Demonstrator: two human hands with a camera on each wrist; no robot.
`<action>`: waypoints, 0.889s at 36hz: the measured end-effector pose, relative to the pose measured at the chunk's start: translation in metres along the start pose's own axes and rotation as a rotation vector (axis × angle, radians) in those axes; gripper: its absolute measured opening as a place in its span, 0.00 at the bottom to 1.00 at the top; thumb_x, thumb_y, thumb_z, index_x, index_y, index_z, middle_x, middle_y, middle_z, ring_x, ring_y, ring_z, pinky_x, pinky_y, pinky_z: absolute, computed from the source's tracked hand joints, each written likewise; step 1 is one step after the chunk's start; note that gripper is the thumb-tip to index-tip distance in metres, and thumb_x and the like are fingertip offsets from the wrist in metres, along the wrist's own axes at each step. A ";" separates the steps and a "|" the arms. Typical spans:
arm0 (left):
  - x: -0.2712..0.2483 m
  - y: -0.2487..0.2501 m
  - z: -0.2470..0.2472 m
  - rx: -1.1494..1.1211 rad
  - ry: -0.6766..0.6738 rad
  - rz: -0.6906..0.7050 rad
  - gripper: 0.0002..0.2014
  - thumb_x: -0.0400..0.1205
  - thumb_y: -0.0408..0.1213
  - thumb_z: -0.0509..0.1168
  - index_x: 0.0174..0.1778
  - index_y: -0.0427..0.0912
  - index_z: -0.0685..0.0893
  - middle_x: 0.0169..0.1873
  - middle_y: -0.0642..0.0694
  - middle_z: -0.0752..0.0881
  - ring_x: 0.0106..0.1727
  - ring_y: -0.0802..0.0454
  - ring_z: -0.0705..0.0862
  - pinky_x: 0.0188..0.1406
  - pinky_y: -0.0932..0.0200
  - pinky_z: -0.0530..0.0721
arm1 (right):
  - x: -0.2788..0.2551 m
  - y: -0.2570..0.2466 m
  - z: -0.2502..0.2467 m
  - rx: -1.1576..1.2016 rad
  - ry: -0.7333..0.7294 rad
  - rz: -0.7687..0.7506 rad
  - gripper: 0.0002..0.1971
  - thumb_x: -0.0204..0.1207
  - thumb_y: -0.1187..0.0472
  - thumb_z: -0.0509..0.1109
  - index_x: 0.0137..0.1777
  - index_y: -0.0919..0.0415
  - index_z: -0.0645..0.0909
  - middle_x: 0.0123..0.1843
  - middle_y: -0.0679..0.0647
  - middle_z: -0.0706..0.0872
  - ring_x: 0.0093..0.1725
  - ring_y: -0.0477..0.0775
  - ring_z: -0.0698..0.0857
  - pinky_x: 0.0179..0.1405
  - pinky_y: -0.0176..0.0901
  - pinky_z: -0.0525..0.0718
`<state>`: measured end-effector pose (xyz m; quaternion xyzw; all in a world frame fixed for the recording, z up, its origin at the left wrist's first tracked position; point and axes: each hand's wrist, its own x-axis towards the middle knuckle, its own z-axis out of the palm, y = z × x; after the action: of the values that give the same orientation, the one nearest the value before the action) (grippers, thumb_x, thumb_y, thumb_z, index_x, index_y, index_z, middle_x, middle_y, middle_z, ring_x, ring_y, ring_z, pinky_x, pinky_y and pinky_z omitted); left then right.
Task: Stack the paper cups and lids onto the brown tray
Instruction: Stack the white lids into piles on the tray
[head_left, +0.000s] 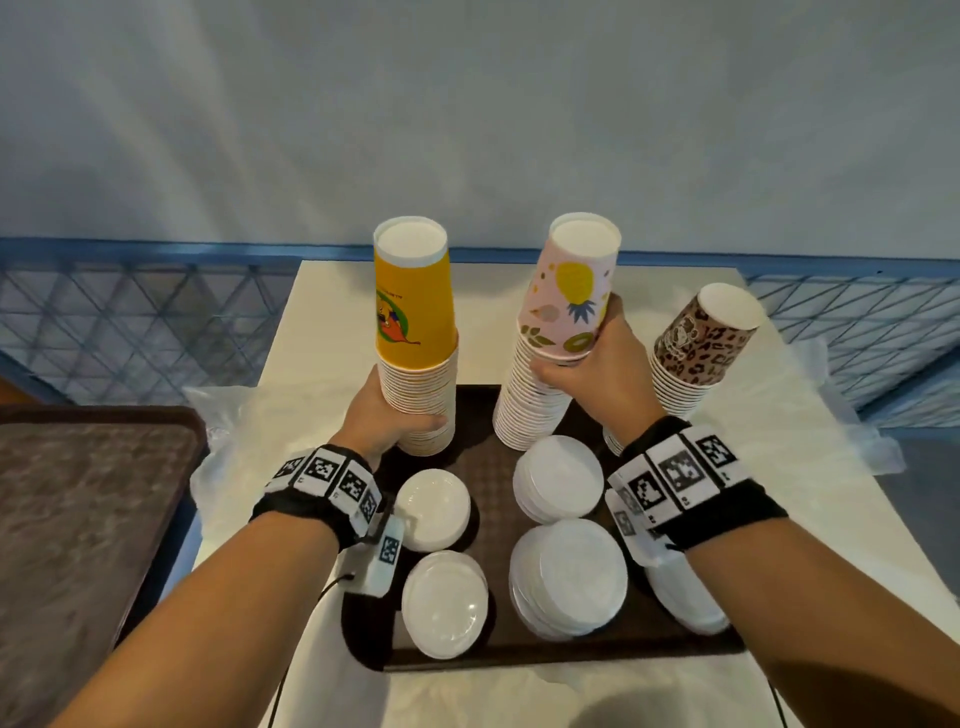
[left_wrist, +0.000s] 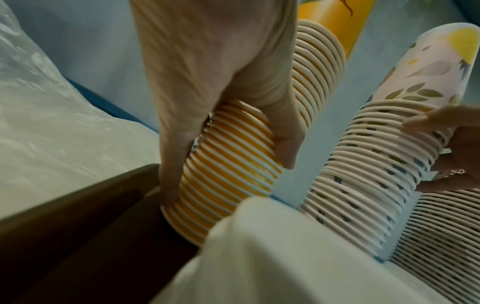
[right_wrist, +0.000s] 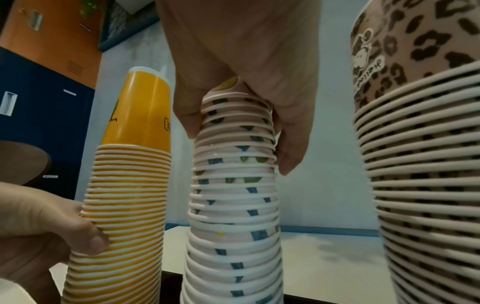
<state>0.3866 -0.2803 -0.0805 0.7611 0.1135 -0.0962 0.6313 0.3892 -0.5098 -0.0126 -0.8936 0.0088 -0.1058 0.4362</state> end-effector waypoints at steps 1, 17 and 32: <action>0.000 -0.001 0.000 0.000 -0.001 0.001 0.47 0.48 0.37 0.82 0.67 0.47 0.76 0.58 0.50 0.85 0.58 0.52 0.83 0.60 0.46 0.80 | 0.000 -0.001 0.001 -0.002 -0.009 0.002 0.41 0.59 0.56 0.83 0.70 0.60 0.67 0.65 0.57 0.82 0.62 0.56 0.83 0.52 0.39 0.77; -0.097 0.043 -0.017 0.380 0.366 0.198 0.49 0.70 0.41 0.76 0.81 0.40 0.51 0.81 0.41 0.57 0.81 0.46 0.61 0.79 0.48 0.67 | -0.050 -0.021 -0.035 0.118 -0.037 0.144 0.51 0.67 0.49 0.77 0.83 0.54 0.47 0.84 0.53 0.58 0.79 0.51 0.66 0.76 0.49 0.69; -0.157 -0.023 0.123 0.114 -0.169 -0.246 0.41 0.75 0.51 0.69 0.80 0.43 0.57 0.77 0.46 0.68 0.76 0.44 0.70 0.77 0.44 0.69 | -0.203 0.060 0.002 0.131 -0.286 0.527 0.33 0.80 0.50 0.62 0.81 0.58 0.55 0.80 0.54 0.66 0.77 0.53 0.68 0.76 0.43 0.68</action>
<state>0.2290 -0.4054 -0.0790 0.7653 0.1467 -0.2430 0.5777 0.1962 -0.5234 -0.0976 -0.8362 0.1721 0.1376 0.5022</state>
